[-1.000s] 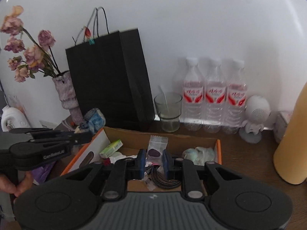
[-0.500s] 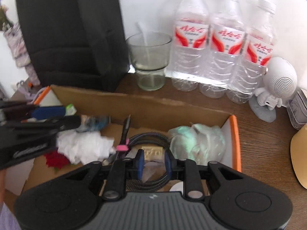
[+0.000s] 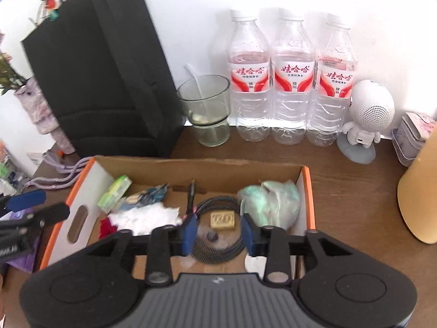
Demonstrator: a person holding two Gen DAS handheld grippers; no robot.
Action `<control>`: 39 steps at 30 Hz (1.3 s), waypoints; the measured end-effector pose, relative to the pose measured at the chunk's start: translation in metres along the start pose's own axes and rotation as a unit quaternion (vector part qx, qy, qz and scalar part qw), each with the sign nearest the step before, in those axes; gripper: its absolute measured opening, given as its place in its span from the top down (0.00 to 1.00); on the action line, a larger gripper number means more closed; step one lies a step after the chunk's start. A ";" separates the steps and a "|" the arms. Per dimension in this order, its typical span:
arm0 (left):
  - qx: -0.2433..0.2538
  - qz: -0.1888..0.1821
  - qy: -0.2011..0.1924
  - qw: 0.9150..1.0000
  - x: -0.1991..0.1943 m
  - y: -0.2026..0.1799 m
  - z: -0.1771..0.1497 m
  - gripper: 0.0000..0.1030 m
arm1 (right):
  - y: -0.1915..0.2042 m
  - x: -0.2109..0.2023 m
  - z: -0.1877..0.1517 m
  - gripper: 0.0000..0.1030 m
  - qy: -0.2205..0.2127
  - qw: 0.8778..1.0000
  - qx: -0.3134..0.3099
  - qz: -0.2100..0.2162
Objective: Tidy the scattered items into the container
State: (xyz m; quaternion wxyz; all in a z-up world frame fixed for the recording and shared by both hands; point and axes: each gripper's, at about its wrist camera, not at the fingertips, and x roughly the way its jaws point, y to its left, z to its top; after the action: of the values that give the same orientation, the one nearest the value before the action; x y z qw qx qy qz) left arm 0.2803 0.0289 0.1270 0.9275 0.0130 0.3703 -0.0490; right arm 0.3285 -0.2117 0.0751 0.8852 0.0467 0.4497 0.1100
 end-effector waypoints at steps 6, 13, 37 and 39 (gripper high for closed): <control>0.007 0.031 0.003 1.000 -0.027 -0.005 -0.021 0.13 | 0.010 -0.022 -0.028 0.47 0.015 0.999 -0.008 -0.027; 0.035 0.038 -0.169 0.984 -0.092 -0.018 -0.085 0.00 | 0.042 -0.085 -0.095 0.38 -0.134 0.987 -0.079 -0.024; 0.012 0.051 -0.073 0.996 -0.076 -0.011 -0.233 0.40 | 0.081 -0.144 -0.330 0.31 -0.267 0.961 -0.074 -0.015; -0.002 0.054 -0.052 0.997 -0.070 -0.007 -0.233 0.61 | 0.083 -0.143 -0.331 0.31 -0.266 0.961 -0.077 -0.012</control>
State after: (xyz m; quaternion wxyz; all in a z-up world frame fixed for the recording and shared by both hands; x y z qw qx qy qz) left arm 0.0701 0.0421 0.0063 0.9467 0.0283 0.3208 0.0014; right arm -0.0331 -0.1704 0.0072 0.9750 0.0006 0.1885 0.1175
